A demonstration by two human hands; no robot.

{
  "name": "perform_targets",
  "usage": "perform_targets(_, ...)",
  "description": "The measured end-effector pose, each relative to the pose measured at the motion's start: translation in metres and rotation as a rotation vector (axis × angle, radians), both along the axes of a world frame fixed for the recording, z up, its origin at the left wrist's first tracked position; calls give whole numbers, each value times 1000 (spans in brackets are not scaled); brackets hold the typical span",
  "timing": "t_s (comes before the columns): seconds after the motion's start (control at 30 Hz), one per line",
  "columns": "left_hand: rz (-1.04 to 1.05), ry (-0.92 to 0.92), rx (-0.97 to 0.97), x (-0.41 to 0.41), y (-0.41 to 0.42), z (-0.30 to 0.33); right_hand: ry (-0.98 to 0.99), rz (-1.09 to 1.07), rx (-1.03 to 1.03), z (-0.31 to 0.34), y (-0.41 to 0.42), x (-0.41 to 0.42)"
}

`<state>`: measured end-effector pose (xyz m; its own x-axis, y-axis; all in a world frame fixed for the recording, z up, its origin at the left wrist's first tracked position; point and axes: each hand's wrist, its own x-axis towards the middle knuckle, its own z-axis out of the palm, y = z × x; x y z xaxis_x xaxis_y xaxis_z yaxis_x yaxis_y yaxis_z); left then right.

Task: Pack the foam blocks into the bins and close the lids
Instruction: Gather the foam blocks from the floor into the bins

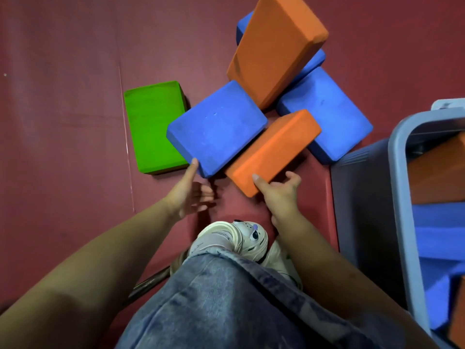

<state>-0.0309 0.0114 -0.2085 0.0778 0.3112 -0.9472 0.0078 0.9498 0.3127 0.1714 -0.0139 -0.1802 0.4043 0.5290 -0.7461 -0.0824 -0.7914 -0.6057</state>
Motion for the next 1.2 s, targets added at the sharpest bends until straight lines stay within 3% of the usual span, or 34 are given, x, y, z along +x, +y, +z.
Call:
perform_targets(0.13, 226, -11, 96, -6, 14, 2, -148, 141, 8, 8, 6, -19)
perform_targets(0.3, 318, -77, 194, 2, 30, 2, -266, 498, 177, 20, 24, -35)
perform_targets(0.63, 381, 249, 377, 44, 32, 12, -453, 476, 150, 7, 30, -41)
perform_targets(0.87, 141, 363, 594, 34, 18, 39, -479, 409, 38, 16, 18, -14)
perform_targets(1.07, 40, 380, 674, 31, 16, 98, -488, 385, 44, 77, 16, 13)
perform_targets(1.2, 20, 346, 857, 41, 16, 157, -531, 354, 111, 144, 5, 31)
